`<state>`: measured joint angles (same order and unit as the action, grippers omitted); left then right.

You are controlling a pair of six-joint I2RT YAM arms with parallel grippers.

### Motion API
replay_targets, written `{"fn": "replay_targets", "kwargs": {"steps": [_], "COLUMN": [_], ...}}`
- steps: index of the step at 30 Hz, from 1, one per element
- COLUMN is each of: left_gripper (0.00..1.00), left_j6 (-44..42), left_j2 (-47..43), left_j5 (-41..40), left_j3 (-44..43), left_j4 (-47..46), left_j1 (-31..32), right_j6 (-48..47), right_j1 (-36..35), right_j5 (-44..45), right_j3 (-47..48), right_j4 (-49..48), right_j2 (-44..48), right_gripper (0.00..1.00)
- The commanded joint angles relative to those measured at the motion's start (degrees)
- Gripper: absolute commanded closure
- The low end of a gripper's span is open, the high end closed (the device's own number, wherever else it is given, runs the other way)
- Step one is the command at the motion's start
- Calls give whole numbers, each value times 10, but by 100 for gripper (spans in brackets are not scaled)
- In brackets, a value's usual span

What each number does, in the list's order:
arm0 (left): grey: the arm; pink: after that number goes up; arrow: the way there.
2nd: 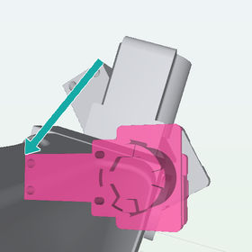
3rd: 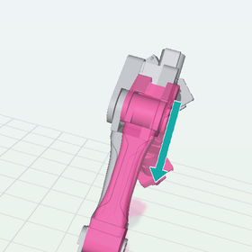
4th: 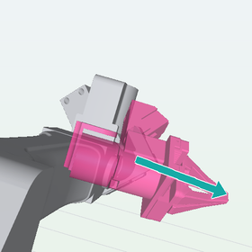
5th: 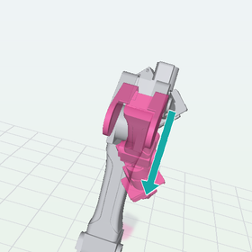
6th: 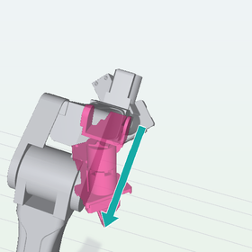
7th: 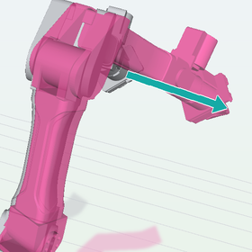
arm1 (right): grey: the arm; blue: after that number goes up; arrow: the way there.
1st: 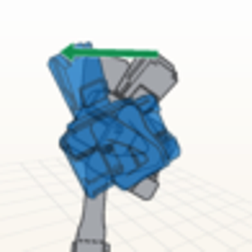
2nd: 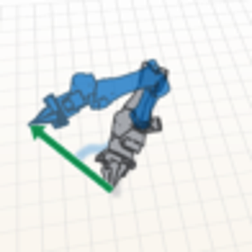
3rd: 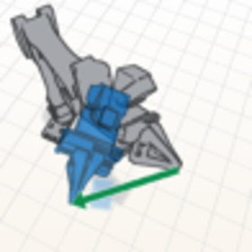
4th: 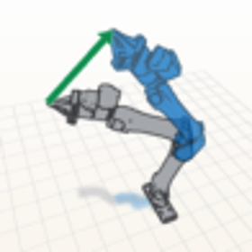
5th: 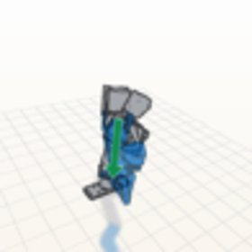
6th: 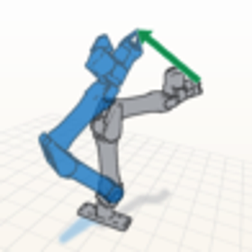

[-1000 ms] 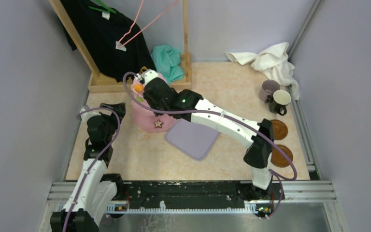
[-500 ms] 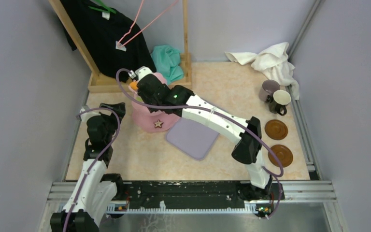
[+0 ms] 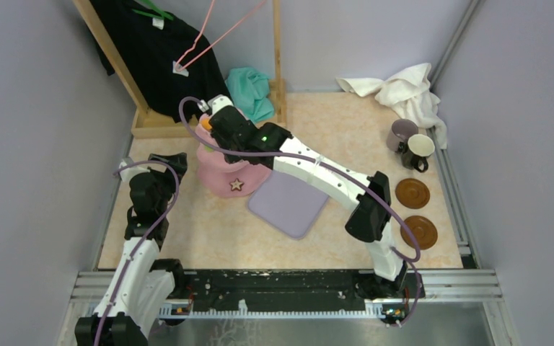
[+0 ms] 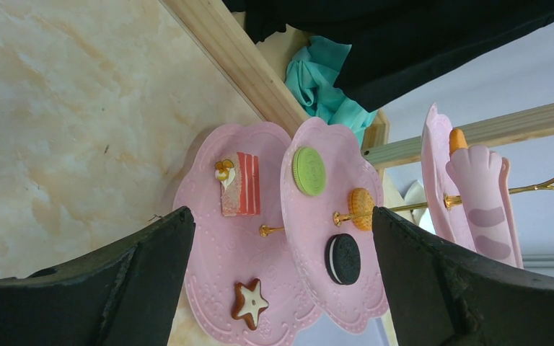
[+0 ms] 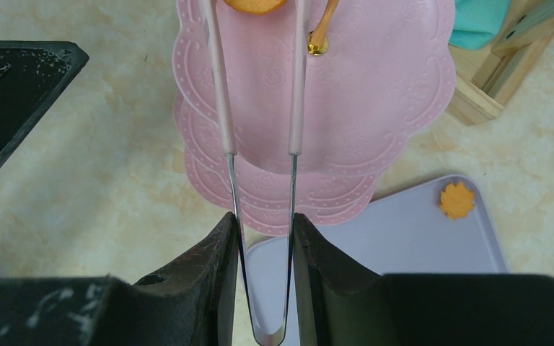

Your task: Serve the afternoon tea

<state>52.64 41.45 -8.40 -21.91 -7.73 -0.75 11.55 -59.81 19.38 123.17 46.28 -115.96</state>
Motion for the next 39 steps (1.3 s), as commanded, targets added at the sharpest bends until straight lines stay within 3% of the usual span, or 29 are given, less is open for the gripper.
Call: {"fn": "replay_targets", "kwargs": {"steps": [1, 10, 39], "left_gripper": [3, 3, 3], "left_j6": [-11, -11, -12], "left_j2": [-5, -3, 2], "left_j5": [-4, -5, -6], "left_j3": [-3, -4, -5], "left_j4": [-14, -14, -18], "left_j1": [-1, -1, -1], "right_j6": [-1, -3, -9], "right_j1": [4, 5, -9], "right_j5": [0, -3, 24], "right_j3": [28, 25, -40], "right_j4": [-29, -32, -72], "right_j2": [11, 10, 83], "right_gripper": [71, 64, 66]}}
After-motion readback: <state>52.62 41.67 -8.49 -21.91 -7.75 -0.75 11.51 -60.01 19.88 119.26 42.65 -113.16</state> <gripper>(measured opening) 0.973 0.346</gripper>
